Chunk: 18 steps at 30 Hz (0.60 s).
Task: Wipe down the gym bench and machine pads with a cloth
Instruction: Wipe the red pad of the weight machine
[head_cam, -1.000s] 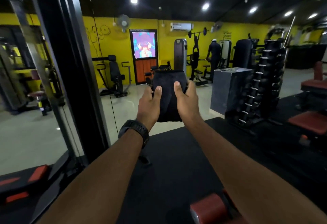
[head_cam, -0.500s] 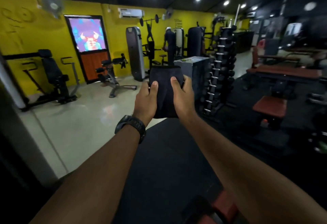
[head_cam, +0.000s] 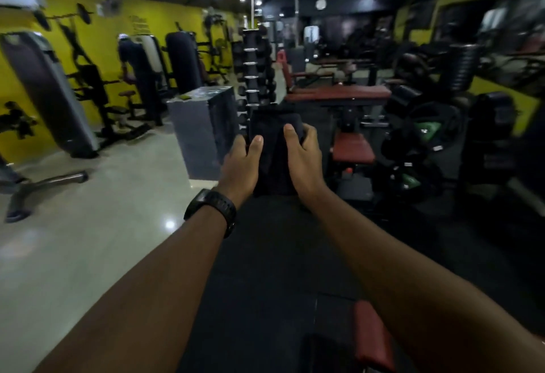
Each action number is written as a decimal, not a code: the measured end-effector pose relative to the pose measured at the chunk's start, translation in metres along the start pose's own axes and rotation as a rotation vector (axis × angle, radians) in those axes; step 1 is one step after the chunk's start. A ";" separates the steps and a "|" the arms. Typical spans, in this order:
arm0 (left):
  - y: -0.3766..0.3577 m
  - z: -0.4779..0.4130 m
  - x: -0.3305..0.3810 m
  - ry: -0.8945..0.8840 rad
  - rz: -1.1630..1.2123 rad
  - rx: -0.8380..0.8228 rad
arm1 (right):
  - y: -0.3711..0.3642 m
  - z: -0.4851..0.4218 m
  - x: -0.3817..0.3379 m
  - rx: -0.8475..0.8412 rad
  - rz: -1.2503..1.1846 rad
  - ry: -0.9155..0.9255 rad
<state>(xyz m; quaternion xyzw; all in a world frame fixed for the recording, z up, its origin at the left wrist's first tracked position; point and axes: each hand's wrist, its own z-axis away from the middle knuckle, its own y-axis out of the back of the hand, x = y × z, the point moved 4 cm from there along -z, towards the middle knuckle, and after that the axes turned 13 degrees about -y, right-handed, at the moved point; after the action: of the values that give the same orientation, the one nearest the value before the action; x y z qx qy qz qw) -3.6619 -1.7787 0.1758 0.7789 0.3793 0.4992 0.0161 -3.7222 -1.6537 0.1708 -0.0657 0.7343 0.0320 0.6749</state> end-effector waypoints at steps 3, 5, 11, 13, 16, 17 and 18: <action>-0.007 -0.044 -0.034 -0.011 0.036 -0.090 | -0.018 -0.031 0.003 0.098 0.022 0.010; -0.011 -0.065 -0.046 -0.037 0.048 -0.115 | -0.026 -0.050 0.010 0.129 0.029 0.006; -0.042 -0.157 -0.114 -0.101 0.131 -0.211 | -0.061 -0.148 0.045 0.247 0.021 -0.017; -0.052 -0.193 -0.134 -0.136 0.149 -0.246 | -0.071 -0.188 0.053 0.273 0.036 -0.003; -0.078 -0.266 -0.166 -0.148 0.156 -0.301 | -0.080 -0.260 0.053 0.335 0.088 0.015; -0.085 -0.289 -0.174 -0.137 0.162 -0.310 | -0.083 -0.283 0.050 0.347 0.104 0.019; -0.090 -0.311 -0.179 -0.144 0.172 -0.314 | -0.086 -0.304 0.046 0.355 0.112 0.024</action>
<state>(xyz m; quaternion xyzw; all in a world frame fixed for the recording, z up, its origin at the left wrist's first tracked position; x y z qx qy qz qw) -3.9982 -1.9334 0.1580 0.8302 0.2266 0.4946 0.1215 -4.0141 -1.7828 0.1549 0.0952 0.7390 -0.0614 0.6641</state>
